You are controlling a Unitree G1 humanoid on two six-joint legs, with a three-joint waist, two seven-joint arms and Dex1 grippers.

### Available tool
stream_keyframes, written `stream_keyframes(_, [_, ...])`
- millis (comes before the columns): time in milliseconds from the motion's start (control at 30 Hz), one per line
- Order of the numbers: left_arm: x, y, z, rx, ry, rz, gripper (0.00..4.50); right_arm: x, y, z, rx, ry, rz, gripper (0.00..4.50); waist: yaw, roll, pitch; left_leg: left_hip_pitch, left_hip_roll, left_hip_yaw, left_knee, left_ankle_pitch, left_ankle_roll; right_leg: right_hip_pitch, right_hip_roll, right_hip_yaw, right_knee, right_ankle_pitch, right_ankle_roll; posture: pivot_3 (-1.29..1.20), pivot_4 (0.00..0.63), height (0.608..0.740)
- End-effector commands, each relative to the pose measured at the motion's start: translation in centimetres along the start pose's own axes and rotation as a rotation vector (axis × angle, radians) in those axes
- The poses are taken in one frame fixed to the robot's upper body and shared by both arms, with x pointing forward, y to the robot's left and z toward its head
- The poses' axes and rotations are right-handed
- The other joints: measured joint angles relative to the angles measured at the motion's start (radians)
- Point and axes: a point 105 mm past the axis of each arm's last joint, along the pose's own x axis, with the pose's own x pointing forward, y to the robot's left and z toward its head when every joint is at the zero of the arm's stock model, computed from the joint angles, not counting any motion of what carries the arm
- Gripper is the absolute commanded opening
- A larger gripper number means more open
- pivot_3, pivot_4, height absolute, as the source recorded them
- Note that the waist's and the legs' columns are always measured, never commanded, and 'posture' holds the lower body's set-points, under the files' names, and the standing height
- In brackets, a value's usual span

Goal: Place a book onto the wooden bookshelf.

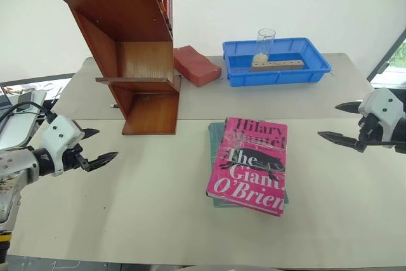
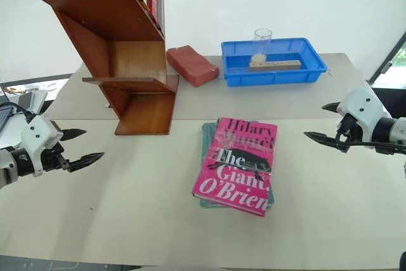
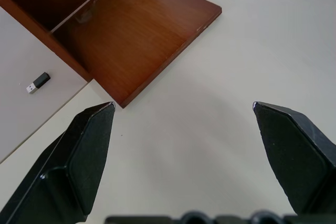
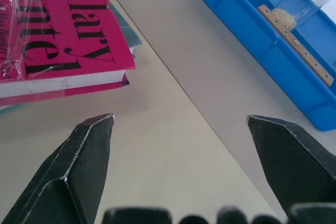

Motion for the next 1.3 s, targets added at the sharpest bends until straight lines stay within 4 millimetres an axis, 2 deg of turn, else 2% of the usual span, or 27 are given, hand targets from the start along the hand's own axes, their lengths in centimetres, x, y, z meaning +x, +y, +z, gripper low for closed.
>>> stream_keyframes(33, [0.2,0.1,1.2,0.004,-0.068,-0.013,4.5,-0.3,-0.5,1.3,-0.035,-0.042,-0.028,4.46,0.003,0.0,0.0,0.0,0.0,0.0,0.0,0.0,0.0,0.0,0.0,0.0,0.0,0.0,0.0,0.0,0.15,0.637])
stream_keyframes(133, [0.8,-1.1,1.6,-0.153,-0.077,-0.137,4.5,-0.3,0.1,1.3,-0.031,-0.047,0.001,4.46,0.004,0.0,0.0,0.0,0.0,0.0,0.0,0.0,0.0,0.0,0.0,0.0,0.0,0.0,0.0,0.0,0.15,0.637])
stream_keyframes(233, [1.3,-3.0,3.6,-0.356,-0.143,-0.307,4.5,-0.5,0.6,0.9,-0.027,-0.024,0.033,3.7,0.005,0.0,0.0,0.0,0.0,0.0,0.001,0.0,0.0,0.0,0.0,0.0,0.001,0.0,0.0,0.0,0.15,0.637])
stream_keyframes(400, [3.8,-6.7,5.8,-0.61,-0.149,-0.561,4.5,-0.3,2.7,-0.7,-0.066,0.062,0.107,1.92,0.008,0.0,0.0,0.0,-0.001,0.0,0.002,0.0,0.0,0.002,0.0,0.0,0.0,0.0,0.001,0.0,0.15,0.637])
stream_keyframes(500, [5.7,-7.6,6.1,-0.684,-0.146,-0.604,4.5,0.4,3.5,-0.7,-0.06,0.049,0.118,0.86,-0.001,0.0,0.0,-0.001,-0.001,-0.001,0.002,0.0,0.0,0.007,0.001,0.0,0.0,0.0,0.001,0.0,0.15,0.637])
stream_keyframes(600, [8.0,-8.8,6.4,-0.798,-0.163,-0.673,4.5,1.6,4.6,-1.1,-0.064,0.05,0.136,0.02,-0.002,-0.001,0.0,0.003,0.0,-0.003,0.001,0.0,0.0,0.011,0.002,0.0,0.0,0.0,0.001,0.0,0.15,0.637])
stream_keyframes(667, [9.2,-9.7,6.5,-0.856,-0.161,-0.719,4.5,2.4,5.1,-1.5,-0.062,0.059,0.141,0.02,-0.003,-0.001,0.0,0.01,-0.001,-0.003,-0.001,0.0,0.0,0.018,0.002,0.0,-0.003,0.0,0.001,0.0,0.15,0.637])
stream_keyframes(767, [10.8,-10.6,7.1,-0.941,-0.168,-0.774,4.5,3.5,5.7,-1.9,-0.06,0.065,0.152,0.02,-0.002,-0.001,0.001,0.01,-0.001,-0.003,-0.002,0.0,0.0,0.019,0.002,0.0,-0.006,0.0,0.001,0.0,0.15,0.637])
stream_keyframes(933, [13.2,-12.1,7.1,-1.047,-0.137,-0.785,4.5,5.3,6.9,-1.2,-0.034,0.004,0.188,0.02,-0.001,-0.001,0.001,0.01,-0.001,-0.003,-0.001,0.001,-0.001,0.021,0.002,0.0,-0.007,0.0,0.001,0.0,0.15,0.637])
stream_keyframes(1133, [14.5,-13.4,6.9,-1.103,-0.12,-0.793,4.5,7.2,8.5,0.7,-0.044,-0.062,0.245,0.02,-0.002,-0.001,0.001,0.01,-0.002,-0.004,-0.001,0.001,-0.001,0.022,0.002,0.0,-0.007,0.0,0.001,0.0,0.15,0.637])
stream_keyframes(1300, [14.4,-14.2,6.2,-1.154,-0.1,-0.792,4.5,8.7,9.8,2.6,-0.068,-0.119,0.298,0.02,-0.003,-0.001,0.001,0.012,-0.002,-0.004,-0.002,0.001,-0.001,0.024,0.002,0.0,-0.007,0.0,0.001,0.0,0.15,0.637])
